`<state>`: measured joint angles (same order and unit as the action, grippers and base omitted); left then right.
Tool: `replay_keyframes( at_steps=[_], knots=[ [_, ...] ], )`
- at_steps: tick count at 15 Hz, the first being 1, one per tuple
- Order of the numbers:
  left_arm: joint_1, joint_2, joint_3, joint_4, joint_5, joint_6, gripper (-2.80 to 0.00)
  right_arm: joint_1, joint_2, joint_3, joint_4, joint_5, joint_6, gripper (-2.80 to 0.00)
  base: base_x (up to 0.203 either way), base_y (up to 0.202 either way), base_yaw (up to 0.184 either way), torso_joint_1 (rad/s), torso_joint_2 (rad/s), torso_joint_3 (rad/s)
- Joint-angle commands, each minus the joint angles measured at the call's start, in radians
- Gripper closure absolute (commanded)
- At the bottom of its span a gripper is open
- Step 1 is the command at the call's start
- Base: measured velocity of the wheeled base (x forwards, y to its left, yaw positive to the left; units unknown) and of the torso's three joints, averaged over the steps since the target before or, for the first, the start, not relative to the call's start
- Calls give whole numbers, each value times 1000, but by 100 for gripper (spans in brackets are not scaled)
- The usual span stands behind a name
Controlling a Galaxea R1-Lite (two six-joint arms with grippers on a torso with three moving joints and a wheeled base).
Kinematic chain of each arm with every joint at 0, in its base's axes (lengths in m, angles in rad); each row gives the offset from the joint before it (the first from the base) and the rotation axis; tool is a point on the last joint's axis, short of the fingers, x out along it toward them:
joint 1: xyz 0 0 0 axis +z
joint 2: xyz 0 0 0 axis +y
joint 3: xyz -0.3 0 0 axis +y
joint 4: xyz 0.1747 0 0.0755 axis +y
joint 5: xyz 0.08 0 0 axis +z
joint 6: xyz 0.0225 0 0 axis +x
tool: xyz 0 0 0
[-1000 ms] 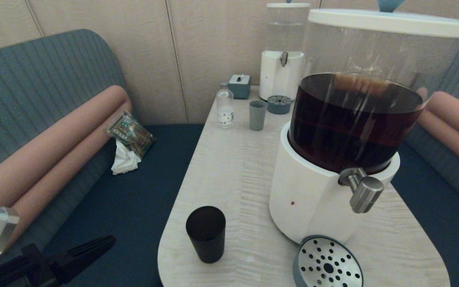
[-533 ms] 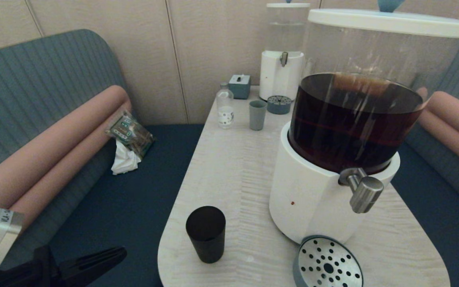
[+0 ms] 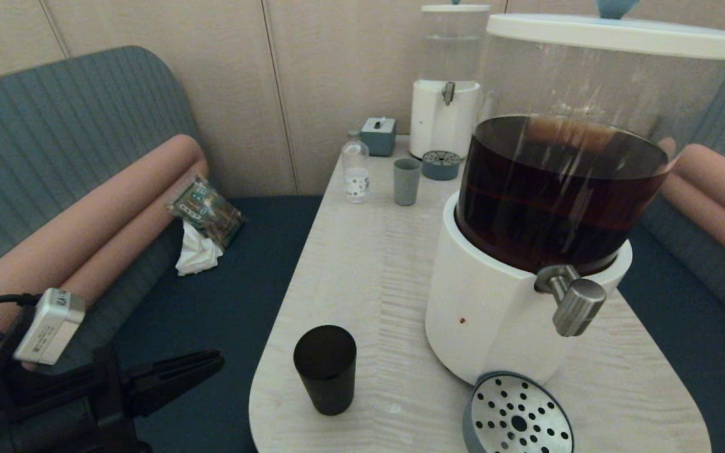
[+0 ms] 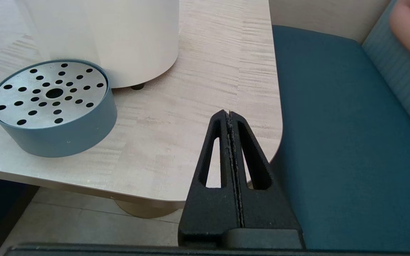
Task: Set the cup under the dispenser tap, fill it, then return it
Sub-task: Pick up the cup
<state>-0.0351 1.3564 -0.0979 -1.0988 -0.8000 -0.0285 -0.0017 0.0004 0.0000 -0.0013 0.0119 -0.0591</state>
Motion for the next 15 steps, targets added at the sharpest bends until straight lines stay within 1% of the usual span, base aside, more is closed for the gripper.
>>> replay_keyframes(
  at_steps=[1, 2, 3, 4, 5, 6, 9, 11, 12, 14, 15],
  knots=[
    [0, 157, 19, -143, -6, 4, -280, 0, -3, 9, 0, 0, -1, 0, 0, 0, 0, 0, 0, 0],
    [0, 226, 50, -276, -17, 9, -280, 0, -3, 9, 0, 0, -2, 0, 0, 0, 0, 0, 0, 0],
    [0, 280, 76, -393, -58, 12, -280, 0, -3, 9, 0, 0, -1, 0, 0, 0, 0, 0, 0, 0],
    [0, 302, 87, -426, -113, 14, -280, 0, -3, 9, 0, 0, -1, 0, 0, 0, 0, 0, 0, 0],
    [1, 296, 95, -429, -195, 17, -280, 0, -5, 10, 0, 0, -1, 0, 0, 0, 0, 0, 0, 0],
    [8, 286, 98, -431, -256, 19, -280, 0, -3, 9, 0, 0, -2, 0, 0, 0, 0, 0, 0, 0],
    [47, 304, 98, -431, -343, 19, -280, 0, -4, 9, 0, 0, -1, 0, 0, 0, 0, 0, 0, 0],
    [77, 312, 98, -431, -421, 21, -280, 0, -5, 9, 0, 0, -1, 0, 0, 0, 0, 0, 0, 0],
    [82, 320, 98, -431, -439, 24, -280, 0, -3, 9, 0, 0, -1, 0, 0, 0, 0, 0, 0, 0],
    [82, 354, 98, -431, -440, 56, -280, 0, -3, 9, 0, 0, -1, 0, 0, 0, 0, 0, 0, 0],
    [81, 365, 92, -431, -438, 59, -280, -1, -3, 9, 0, 0, -1, 0, 0, 0, 0, 0, 0, 0]
  ],
)
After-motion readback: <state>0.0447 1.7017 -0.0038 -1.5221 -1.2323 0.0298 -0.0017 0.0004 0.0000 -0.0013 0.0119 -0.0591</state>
